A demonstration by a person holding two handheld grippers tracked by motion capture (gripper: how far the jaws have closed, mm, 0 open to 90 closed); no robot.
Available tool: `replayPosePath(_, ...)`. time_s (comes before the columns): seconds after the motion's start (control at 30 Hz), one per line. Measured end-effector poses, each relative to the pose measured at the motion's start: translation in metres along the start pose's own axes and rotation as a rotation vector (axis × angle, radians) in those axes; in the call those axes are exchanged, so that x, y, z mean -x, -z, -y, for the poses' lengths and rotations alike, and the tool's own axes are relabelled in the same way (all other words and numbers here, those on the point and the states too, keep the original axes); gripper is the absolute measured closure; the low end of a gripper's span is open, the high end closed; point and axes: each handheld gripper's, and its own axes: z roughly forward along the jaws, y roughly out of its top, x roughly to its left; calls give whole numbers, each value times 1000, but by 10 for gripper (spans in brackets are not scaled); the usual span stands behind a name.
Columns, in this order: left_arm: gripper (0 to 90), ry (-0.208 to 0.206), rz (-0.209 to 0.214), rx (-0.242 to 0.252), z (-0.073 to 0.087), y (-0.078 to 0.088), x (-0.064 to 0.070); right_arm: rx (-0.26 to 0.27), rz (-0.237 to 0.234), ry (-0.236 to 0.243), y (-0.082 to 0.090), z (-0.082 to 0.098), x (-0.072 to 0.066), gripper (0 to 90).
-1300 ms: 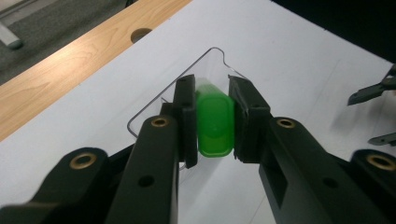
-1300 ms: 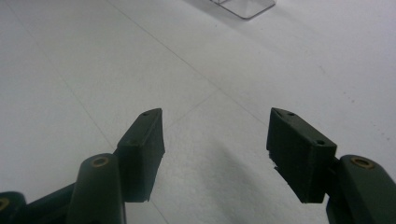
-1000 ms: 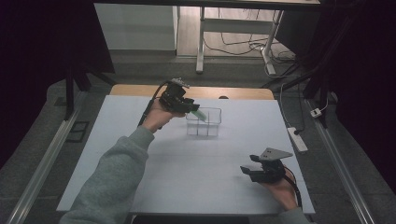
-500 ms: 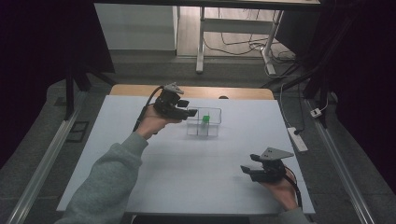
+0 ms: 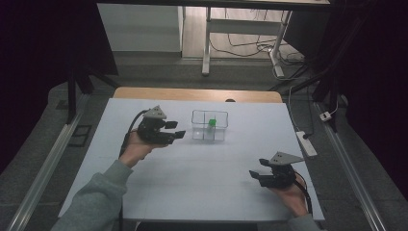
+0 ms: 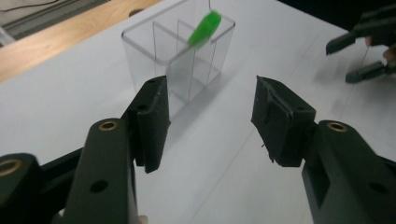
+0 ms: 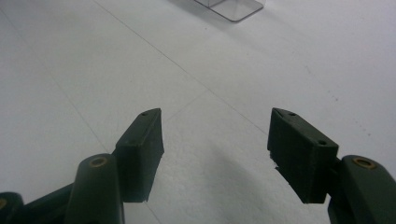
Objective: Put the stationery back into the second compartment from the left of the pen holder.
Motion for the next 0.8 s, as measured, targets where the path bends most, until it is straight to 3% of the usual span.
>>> replayPosePath(0.3,445,13,-46,-5,43,20,3,10,4,-12,2,3,4,359)
replayPosePath(0.63,419,20,-85,-26,85,28,11,15,11,-19,5,6,9,356)
replayPosePath(0.8,407,51,-87,-27,106,33,13,21,13,-24,6,7,12,356)
